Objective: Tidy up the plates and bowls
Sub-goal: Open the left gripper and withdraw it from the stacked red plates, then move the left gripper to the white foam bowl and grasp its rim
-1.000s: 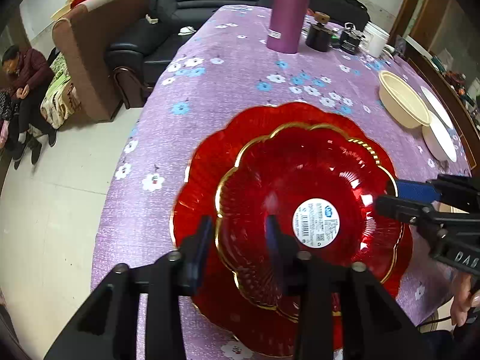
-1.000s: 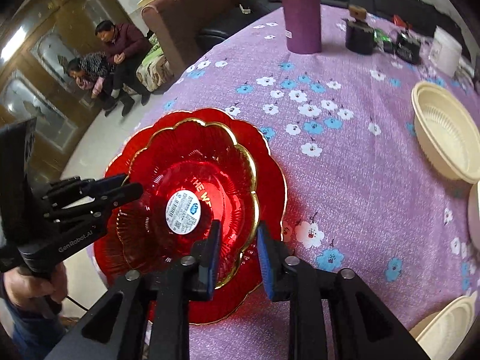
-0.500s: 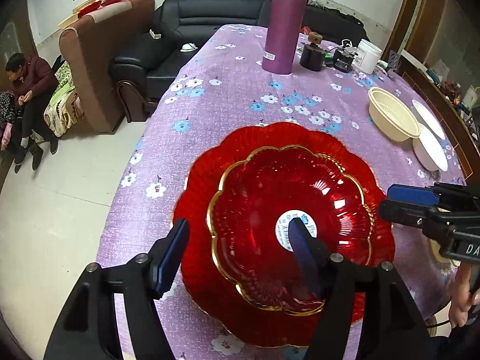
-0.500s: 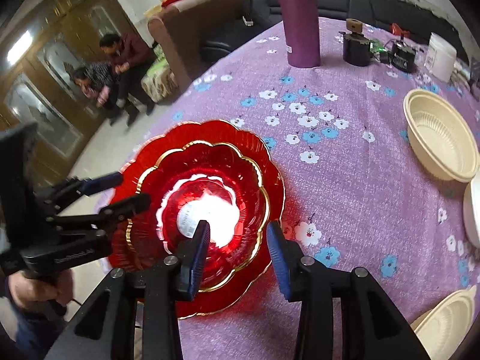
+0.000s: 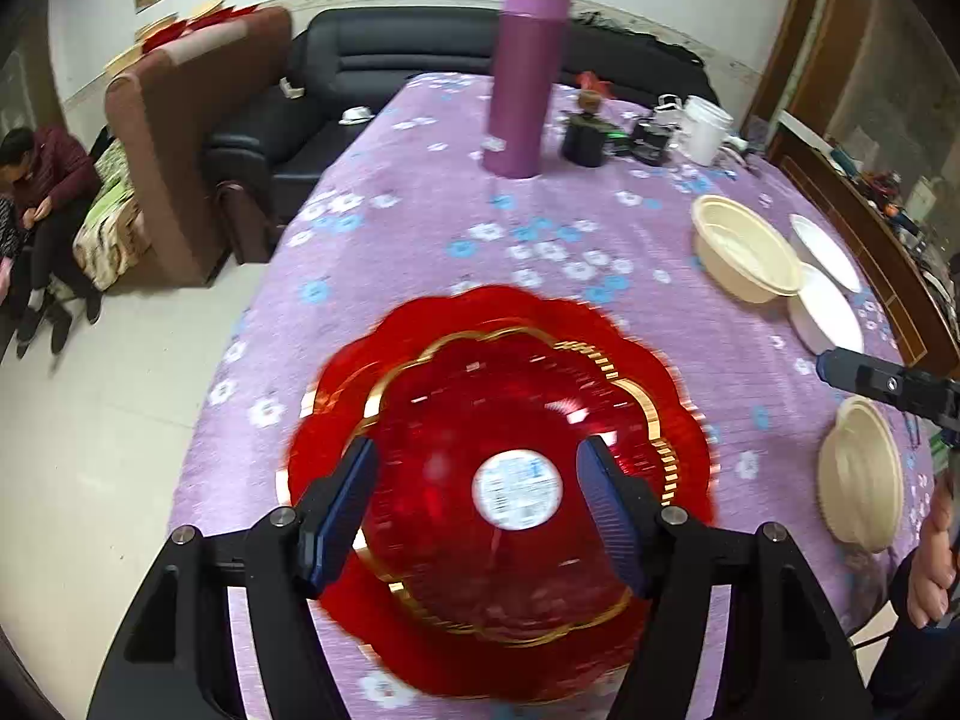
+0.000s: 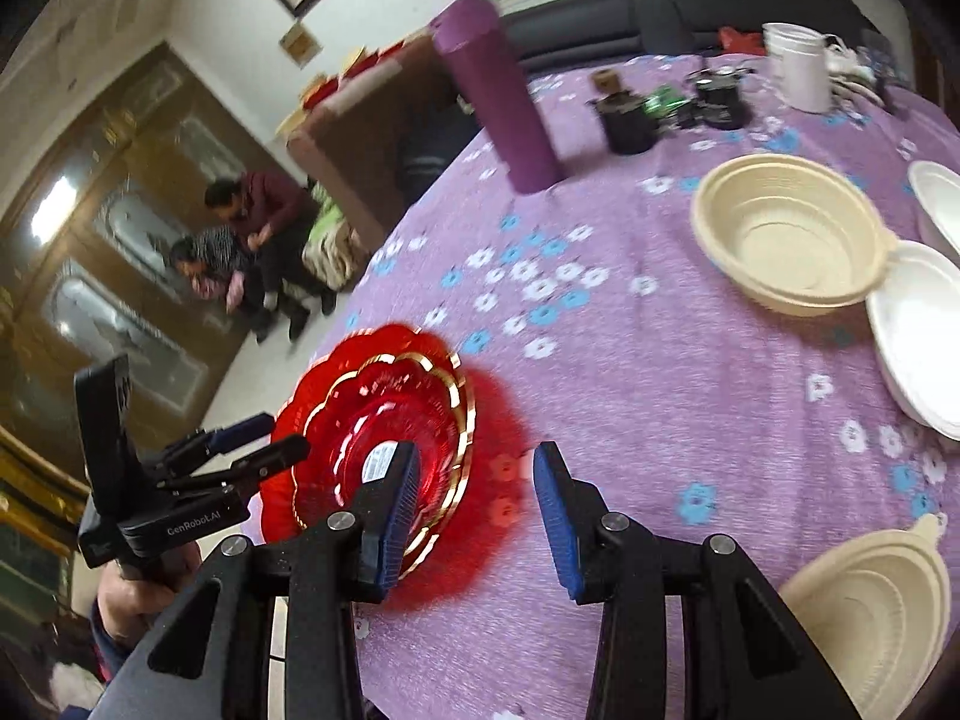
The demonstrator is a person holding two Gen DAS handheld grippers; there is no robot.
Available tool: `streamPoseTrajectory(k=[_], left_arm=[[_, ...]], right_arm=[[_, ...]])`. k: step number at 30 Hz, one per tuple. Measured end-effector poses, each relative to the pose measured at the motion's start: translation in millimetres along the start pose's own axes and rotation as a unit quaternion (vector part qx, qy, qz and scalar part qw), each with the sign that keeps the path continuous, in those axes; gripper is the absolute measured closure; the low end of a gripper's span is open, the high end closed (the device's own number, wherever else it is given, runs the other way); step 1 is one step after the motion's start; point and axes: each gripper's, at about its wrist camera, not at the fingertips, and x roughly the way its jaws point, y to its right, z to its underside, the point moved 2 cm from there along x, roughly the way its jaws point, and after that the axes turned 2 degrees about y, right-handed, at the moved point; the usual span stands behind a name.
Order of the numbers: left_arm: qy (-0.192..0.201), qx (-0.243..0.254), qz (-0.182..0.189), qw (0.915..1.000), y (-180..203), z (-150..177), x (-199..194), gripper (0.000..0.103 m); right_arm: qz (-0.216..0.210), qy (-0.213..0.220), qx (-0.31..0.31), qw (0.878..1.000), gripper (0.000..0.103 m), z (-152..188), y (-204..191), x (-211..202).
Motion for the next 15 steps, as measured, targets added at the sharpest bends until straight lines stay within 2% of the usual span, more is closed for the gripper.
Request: streamPoseTrajectory(k=[8, 15], left_arm=[[0.002, 0.042, 0.051, 0.9978, 74.0, -14.8, 8.4, 0.035], [-0.018, 0.081, 0.083, 0.9930, 149.8, -23.8, 34.1, 0.035]], right_arm=[[-0.005, 0.039, 0.057, 0.998, 0.060, -3.7, 50.8, -37.1], [0.003, 0.085, 0.110, 0.990, 0.060, 2.1, 111.1, -82.7]])
